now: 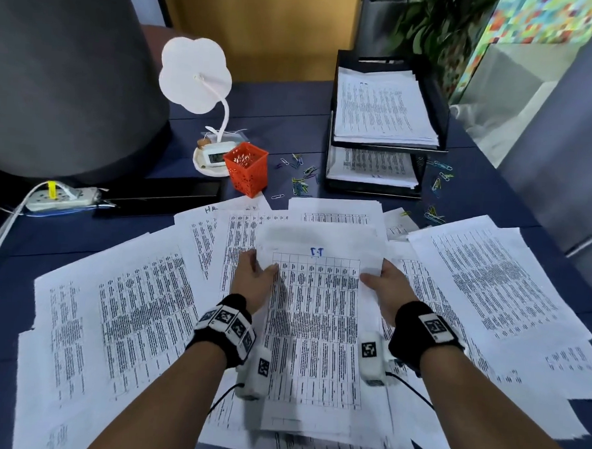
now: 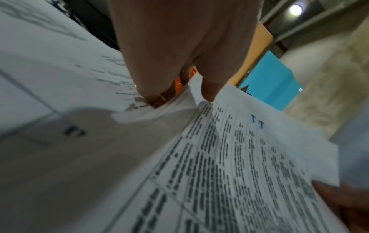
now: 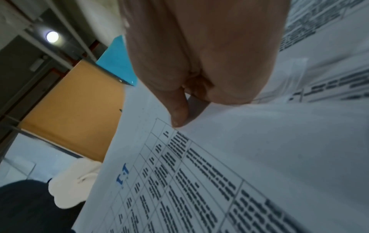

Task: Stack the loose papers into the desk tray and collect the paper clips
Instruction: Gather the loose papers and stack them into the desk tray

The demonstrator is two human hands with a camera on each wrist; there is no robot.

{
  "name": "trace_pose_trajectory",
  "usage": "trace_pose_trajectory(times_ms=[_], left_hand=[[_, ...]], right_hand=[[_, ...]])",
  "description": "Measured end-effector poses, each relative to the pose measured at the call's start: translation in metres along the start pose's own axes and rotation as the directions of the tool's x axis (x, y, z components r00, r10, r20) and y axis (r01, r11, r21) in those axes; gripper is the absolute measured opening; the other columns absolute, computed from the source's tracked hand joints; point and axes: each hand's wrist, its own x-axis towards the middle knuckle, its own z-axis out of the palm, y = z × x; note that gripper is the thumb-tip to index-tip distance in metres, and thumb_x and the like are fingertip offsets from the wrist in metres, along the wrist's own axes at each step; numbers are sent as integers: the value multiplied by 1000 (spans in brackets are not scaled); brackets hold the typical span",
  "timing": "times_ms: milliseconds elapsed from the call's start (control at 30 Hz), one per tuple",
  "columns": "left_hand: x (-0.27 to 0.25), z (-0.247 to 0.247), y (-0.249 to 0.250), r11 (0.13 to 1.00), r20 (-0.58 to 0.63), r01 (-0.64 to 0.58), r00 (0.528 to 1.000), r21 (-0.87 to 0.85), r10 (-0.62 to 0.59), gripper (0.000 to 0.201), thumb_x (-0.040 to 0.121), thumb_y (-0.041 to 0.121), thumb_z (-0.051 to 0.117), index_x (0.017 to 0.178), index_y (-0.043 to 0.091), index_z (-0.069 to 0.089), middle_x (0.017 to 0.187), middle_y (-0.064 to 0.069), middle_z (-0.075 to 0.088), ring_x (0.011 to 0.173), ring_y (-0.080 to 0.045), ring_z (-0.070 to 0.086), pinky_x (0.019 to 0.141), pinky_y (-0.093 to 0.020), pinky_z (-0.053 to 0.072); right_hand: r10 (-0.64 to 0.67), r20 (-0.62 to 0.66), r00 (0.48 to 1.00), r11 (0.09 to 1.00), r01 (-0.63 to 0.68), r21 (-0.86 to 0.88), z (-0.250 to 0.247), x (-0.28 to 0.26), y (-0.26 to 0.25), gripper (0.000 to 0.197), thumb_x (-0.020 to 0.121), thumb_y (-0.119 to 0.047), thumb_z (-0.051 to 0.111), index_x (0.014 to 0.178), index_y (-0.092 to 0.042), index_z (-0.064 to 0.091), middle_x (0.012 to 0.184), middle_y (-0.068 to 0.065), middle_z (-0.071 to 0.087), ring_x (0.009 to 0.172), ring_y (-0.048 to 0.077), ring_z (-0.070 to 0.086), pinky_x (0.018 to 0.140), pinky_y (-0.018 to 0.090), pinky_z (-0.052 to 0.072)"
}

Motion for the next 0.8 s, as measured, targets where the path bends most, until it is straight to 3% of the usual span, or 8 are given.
trace_pose_trajectory(times_ms=[167,300,367,433,500,667,733,800], left_hand=[[0,-4,2,992,55,101,994,-75,-97,64,92,32,60,142,6,30,139,-20,43,125,-33,44,102,-38,38],[7,-11,20,995,-101,-36,995,-90,27,28,91,19,60,106,-4,53,82,-8,58,84,-28,59,69,-26,45],[8,-19,39,979,-171,-110,982,-174,80,16,91,14,61,100,3,55,84,-5,63,79,-26,61,60,-24,50],[10,-26,58,951,-227,-185,965,-247,129,31,90,14,61,117,-1,53,109,-13,66,99,-28,63,81,-29,55],[7,-32,81,917,-269,-313,932,-249,245,31,91,13,61,119,2,53,114,-11,65,102,-23,63,91,-34,50],[-18,-49,144,703,-356,-663,741,-257,569,14,95,9,53,105,19,51,91,6,59,80,-4,56,80,-26,48],[-20,-53,152,642,-389,-730,675,-233,627,16,94,14,51,107,23,48,97,5,57,87,-4,55,87,-28,46],[-19,-51,150,637,-372,-726,683,-258,628,16,94,13,50,110,15,48,100,5,58,91,-2,56,89,-26,46]], right_hand=[[-41,1,999,994,41,97,3,-4,-11,27,91,6,51,110,-11,60,109,8,66,98,23,61,87,30,48],[-48,40,998,994,44,97,7,-5,-30,20,92,-4,56,110,-9,63,112,8,68,98,23,63,93,36,48],[-66,85,994,996,62,57,11,-8,-40,19,91,-4,57,109,-8,63,112,12,68,90,23,64,84,34,51],[-127,84,988,991,129,-18,16,-13,-53,19,93,-3,54,108,-10,61,112,11,67,87,18,64,78,28,51],[-236,47,971,971,238,-27,24,-20,-73,18,94,-2,51,106,-13,59,111,8,66,94,18,63,84,27,50],[-528,-96,844,849,528,-32,37,-36,-128,11,93,-5,53,103,0,53,109,22,64,100,35,61,93,41,49],[-600,-124,790,795,606,13,37,-43,-144,9,93,-3,54,100,-8,55,100,11,67,89,22,63,88,34,51],[-606,-130,785,785,616,65,37,-46,-147,20,91,-1,57,97,-20,57,95,-2,68,85,10,64,85,29,53]])
